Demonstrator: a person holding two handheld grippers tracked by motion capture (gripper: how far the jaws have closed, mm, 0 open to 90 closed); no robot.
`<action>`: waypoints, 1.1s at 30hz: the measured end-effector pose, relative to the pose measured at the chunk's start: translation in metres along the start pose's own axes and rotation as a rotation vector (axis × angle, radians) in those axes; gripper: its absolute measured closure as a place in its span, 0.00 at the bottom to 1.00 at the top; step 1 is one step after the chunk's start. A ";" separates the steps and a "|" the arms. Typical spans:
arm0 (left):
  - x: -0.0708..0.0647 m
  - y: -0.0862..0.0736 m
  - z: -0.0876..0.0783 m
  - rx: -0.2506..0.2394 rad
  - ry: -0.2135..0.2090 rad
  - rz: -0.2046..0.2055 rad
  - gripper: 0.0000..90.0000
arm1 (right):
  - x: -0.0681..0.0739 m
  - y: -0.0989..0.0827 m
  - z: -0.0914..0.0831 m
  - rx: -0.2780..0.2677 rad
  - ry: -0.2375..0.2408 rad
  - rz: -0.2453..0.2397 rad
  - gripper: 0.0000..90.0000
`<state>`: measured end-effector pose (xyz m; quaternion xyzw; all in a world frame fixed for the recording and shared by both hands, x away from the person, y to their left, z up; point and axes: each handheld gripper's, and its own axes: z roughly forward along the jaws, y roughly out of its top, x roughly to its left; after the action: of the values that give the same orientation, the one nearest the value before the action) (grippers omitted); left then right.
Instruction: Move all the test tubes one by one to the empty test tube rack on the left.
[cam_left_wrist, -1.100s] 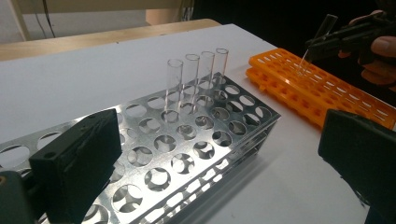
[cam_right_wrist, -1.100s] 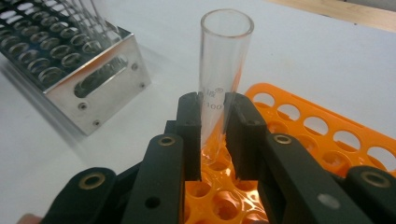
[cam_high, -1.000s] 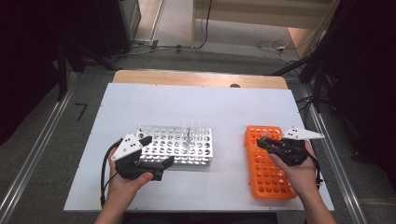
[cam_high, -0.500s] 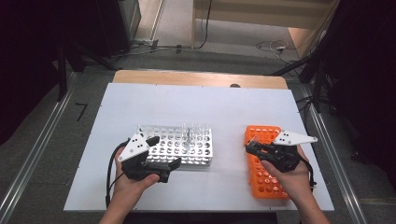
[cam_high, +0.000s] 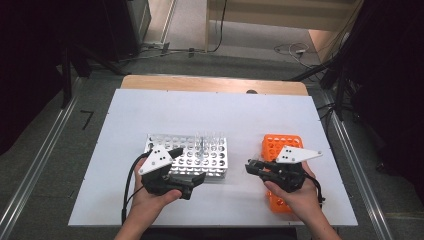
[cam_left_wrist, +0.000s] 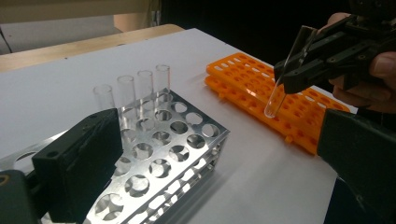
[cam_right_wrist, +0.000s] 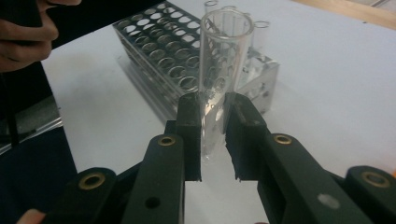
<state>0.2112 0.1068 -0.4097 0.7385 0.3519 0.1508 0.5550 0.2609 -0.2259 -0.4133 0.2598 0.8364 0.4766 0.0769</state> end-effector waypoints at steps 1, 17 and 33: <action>-0.002 0.001 0.001 -0.002 -0.006 0.003 0.01 | 0.002 0.001 0.002 0.003 0.007 -0.009 0.82; -0.035 0.005 0.024 0.034 -0.089 0.036 0.22 | 0.038 0.005 0.029 0.050 0.098 -0.082 0.82; -0.051 0.005 0.029 0.014 -0.128 0.071 0.70 | 0.056 0.007 0.037 0.061 0.145 -0.122 0.82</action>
<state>0.1945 0.0509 -0.4065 0.7625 0.2900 0.1204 0.5656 0.2295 -0.1664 -0.4205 0.1754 0.8682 0.4628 0.0373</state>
